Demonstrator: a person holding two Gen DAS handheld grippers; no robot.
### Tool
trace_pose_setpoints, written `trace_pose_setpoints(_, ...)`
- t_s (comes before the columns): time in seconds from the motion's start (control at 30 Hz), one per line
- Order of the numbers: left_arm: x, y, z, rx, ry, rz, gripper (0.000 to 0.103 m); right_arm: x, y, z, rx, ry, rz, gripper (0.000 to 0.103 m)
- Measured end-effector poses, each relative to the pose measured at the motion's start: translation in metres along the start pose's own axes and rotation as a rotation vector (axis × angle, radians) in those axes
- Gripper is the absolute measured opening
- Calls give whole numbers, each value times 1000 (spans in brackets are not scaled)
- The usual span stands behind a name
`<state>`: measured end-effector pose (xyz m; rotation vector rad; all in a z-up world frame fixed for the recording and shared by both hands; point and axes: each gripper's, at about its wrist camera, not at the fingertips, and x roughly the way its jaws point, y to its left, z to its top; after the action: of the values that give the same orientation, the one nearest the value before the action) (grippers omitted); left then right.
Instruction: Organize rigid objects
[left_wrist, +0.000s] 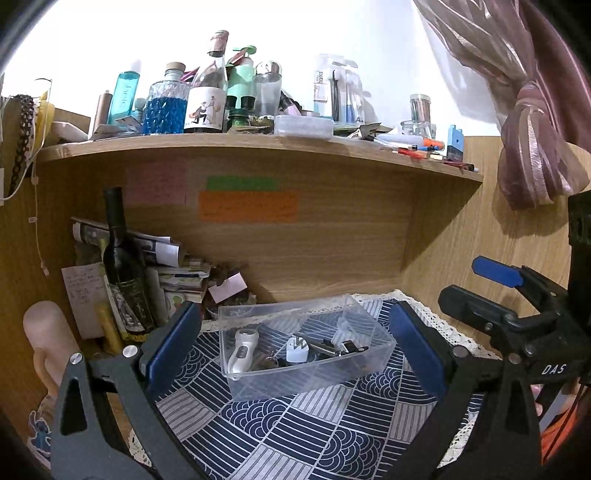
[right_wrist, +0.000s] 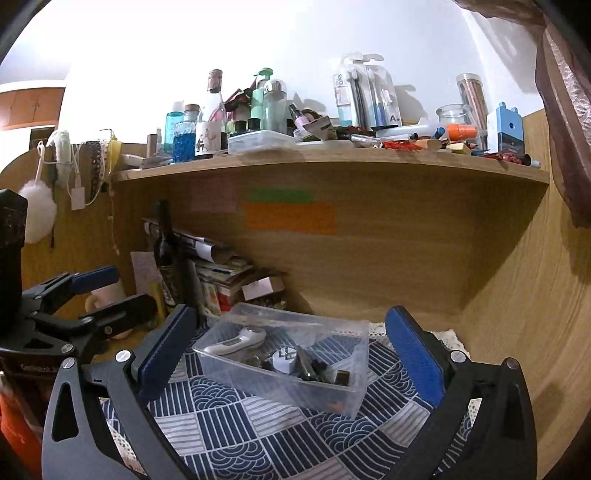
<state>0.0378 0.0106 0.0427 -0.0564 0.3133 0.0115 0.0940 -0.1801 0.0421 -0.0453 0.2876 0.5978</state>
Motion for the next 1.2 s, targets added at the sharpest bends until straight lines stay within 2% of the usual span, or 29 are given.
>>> trace_pose_setpoints(0.47,2,0,-1,4,-4,12,103,1,1,0,4,1,3,103)
trace_pose_setpoints(1.2,4,-2,-2,-8,22,-28,103,3,6,-5,3,15,-4,103)
